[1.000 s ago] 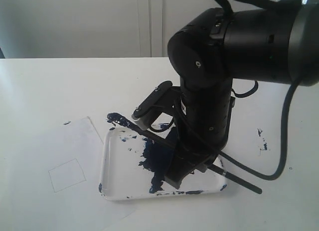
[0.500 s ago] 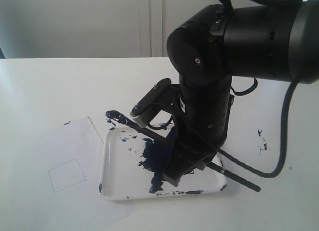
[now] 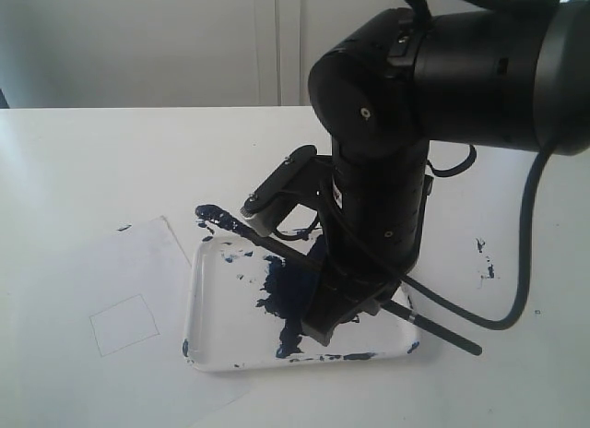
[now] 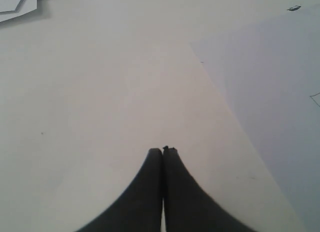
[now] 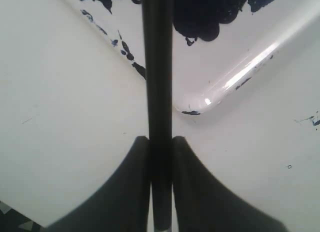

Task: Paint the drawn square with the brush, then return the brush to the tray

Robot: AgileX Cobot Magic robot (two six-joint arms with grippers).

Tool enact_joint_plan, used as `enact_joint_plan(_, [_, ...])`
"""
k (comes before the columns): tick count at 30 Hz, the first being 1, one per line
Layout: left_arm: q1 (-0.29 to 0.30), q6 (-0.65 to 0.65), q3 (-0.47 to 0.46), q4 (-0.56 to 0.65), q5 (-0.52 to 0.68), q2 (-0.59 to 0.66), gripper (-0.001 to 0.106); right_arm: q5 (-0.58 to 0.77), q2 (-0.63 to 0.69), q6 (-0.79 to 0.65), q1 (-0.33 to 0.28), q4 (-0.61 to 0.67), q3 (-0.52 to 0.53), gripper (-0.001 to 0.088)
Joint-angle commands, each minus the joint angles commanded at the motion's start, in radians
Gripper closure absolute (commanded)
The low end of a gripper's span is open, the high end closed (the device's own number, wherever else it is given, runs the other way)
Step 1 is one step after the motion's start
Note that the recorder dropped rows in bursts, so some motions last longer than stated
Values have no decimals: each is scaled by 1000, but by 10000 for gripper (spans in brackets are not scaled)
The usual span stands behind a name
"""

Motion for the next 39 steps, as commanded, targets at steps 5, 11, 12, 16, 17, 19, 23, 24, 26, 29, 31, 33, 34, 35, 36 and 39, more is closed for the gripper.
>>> enact_joint_plan(5, [0,0,0,0,0,0,1053,0,0,0,0,13,0,868])
enact_joint_plan(11, [0,0,0,0,0,0,1053,0,0,0,0,15,0,868])
enact_joint_plan(12, [0,0,0,0,0,0,1053,0,0,0,0,15,0,868])
enact_joint_plan(16, [0,0,0,0,-2,0,1053,0,0,-4,0,15,0,868])
enact_joint_plan(17, [0,0,0,0,-4,0,1053,0,0,-4,0,15,0,868])
enact_joint_plan(19, [0,7,0,0,-12,0,1053,0,0,-8,0,15,0,868])
enact_joint_plan(23, [0,-14,0,-8,-90,0,1053,0,0,-18,0,15,0,868])
enact_joint_plan(24, [0,-38,0,-21,-119,0,1053,0,0,-20,0,15,0,868])
enact_joint_plan(26, [0,-128,0,-25,-171,0,1053,0,0,-22,0,15,0,868])
enact_joint_plan(29, [0,-335,0,-25,-240,0,1053,0,0,-25,0,15,0,868])
enact_joint_plan(31, [0,-497,0,-25,-247,0,1053,0,0,-30,0,15,0,868])
enact_joint_plan(33, [0,-607,0,-25,-245,0,1053,0,0,-30,0,11,0,868])
enact_joint_plan(34, [0,-633,0,-16,-245,0,1053,0,0,-30,0,8,0,868])
enact_joint_plan(35, [0,-638,0,-6,-247,0,1053,0,0,-30,0,2,0,868])
enact_joint_plan(36, [-1,-638,0,5,-247,0,1053,0,0,-30,0,-3,-2,868])
enact_joint_plan(39, [-6,-639,0,100,-243,0,1053,0,2,-30,0,-7,-24,868])
